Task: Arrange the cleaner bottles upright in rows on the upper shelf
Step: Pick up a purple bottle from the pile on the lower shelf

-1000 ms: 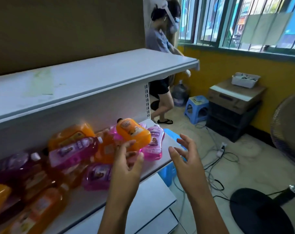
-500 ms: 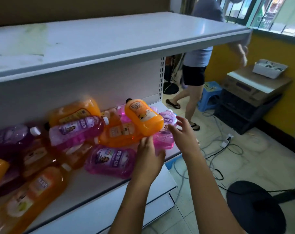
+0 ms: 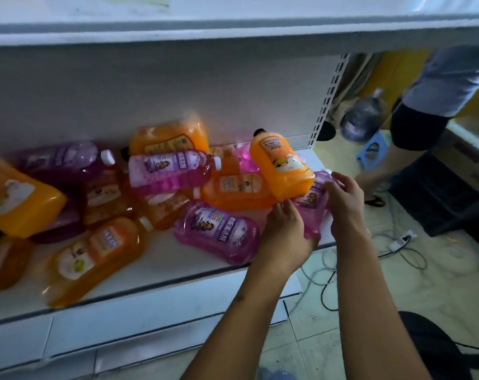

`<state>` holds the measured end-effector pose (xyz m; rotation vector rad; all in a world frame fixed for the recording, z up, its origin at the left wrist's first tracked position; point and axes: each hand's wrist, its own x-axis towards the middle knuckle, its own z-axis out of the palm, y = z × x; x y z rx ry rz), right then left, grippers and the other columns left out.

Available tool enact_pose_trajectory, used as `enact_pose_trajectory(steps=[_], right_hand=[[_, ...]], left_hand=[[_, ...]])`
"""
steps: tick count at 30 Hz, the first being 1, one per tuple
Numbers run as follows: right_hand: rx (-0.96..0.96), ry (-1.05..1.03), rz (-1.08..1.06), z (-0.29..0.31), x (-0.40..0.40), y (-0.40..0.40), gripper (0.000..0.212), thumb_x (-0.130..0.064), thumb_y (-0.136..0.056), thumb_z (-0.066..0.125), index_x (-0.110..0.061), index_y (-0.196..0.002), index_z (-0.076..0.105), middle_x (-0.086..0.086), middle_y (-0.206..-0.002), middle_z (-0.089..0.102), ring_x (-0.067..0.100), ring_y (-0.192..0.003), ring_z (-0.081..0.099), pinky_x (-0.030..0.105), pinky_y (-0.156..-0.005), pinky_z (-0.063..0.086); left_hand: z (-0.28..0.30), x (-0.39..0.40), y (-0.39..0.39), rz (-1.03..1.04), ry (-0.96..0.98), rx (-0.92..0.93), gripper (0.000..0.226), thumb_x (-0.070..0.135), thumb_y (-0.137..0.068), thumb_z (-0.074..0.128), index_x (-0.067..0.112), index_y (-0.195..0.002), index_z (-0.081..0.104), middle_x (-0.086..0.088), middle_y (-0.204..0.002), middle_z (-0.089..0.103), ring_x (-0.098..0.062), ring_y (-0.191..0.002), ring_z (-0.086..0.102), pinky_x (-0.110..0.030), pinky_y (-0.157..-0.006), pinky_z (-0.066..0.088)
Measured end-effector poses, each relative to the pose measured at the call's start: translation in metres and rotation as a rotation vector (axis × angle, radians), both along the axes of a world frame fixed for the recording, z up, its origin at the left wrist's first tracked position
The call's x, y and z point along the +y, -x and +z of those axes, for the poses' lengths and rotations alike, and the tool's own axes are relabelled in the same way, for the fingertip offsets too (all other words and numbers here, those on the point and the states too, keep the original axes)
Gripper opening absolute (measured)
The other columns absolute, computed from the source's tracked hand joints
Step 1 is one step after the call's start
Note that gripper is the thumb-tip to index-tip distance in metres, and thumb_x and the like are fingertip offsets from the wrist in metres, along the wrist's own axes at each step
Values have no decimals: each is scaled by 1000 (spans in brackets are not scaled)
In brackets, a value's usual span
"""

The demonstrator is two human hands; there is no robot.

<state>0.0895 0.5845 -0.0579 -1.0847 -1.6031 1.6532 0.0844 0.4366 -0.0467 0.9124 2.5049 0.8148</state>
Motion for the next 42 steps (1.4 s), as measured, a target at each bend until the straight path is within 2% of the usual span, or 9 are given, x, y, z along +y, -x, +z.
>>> enact_pose_trajectory(steps=[5, 9, 13, 17, 23, 27, 32, 36, 42], right_hand=[[137, 108, 93, 2, -14, -23, 31, -12, -80, 58, -21, -108, 68, 18, -117, 68, 26, -95, 64, 40, -84, 52], [197, 49, 188, 12, 6, -40, 35, 6, -91, 54, -5, -122, 66, 25, -126, 64, 32, -107, 64, 48, -100, 50], [332, -106, 407, 38, 20, -44, 38, 9, -94, 53, 1, -131, 58, 19, -131, 64, 36, -125, 58, 48, -109, 46], [365, -111, 632, 58, 17, -38, 57, -13, -88, 68, -11, -142, 49, 6, -144, 56, 31, -131, 54, 43, -105, 50], [393, -47, 904, 71, -19, -37, 72, -12, -83, 74, -25, -146, 41, 8, -141, 55, 20, -117, 63, 36, -92, 55], [372, -84, 1045, 83, -43, -33, 67, -4, -87, 71, -20, -146, 43, 13, -129, 60, 20, -109, 67, 32, -83, 57], [392, -208, 1207, 102, -83, -22, 71, 0, -84, 74, -14, -146, 43, 11, -133, 61, 18, -116, 65, 32, -92, 56], [480, -288, 1364, 121, -135, -24, 63, 0, -91, 67, -22, -145, 44, -6, -139, 58, 6, -126, 57, 27, -102, 50], [575, -313, 1580, 150, -201, -35, 52, -32, -99, 59, -28, -148, 43, -14, -142, 56, 1, -128, 54, 38, -107, 48]], left_hand=[[-5, 15, -10, 113, 89, 170, 99, 57, -81, 66, 5, -149, 16, -18, -140, 37, -34, -121, 43, -42, -97, 40], [-4, 16, -10, 227, -277, -183, 84, 41, -70, 77, 23, -139, 32, -3, -128, 52, -26, -111, 56, -42, -92, 52], [23, 5, -10, 260, -621, -438, 64, 34, -72, 79, 28, -128, 48, 15, -111, 60, -1, -96, 60, -20, -77, 52], [37, -10, -8, 262, -922, -508, 50, 38, -66, 70, 19, -112, 66, 1, -95, 69, -11, -80, 60, -30, -68, 52], [36, -46, -28, 336, -1273, -858, 74, 37, -76, 65, 7, -140, 46, -21, -131, 60, -43, -115, 59, -54, -99, 47], [37, -66, -50, 413, -1427, -876, 69, 40, -81, 59, 10, -141, 45, -23, -135, 56, -47, -117, 57, -56, -98, 47], [45, -104, -74, 554, -1416, -611, 49, 41, -87, 61, 15, -129, 61, -16, -130, 62, -35, -118, 60, -49, -91, 54], [60, -140, -102, 660, -1420, -305, 67, 46, -81, 70, 9, -135, 55, -19, -132, 60, -35, -121, 58, -50, -101, 47], [88, -179, -136, 1064, -954, 407, 68, 29, -78, 75, 26, -141, 50, 6, -127, 65, -13, -117, 62, -30, -95, 52]])
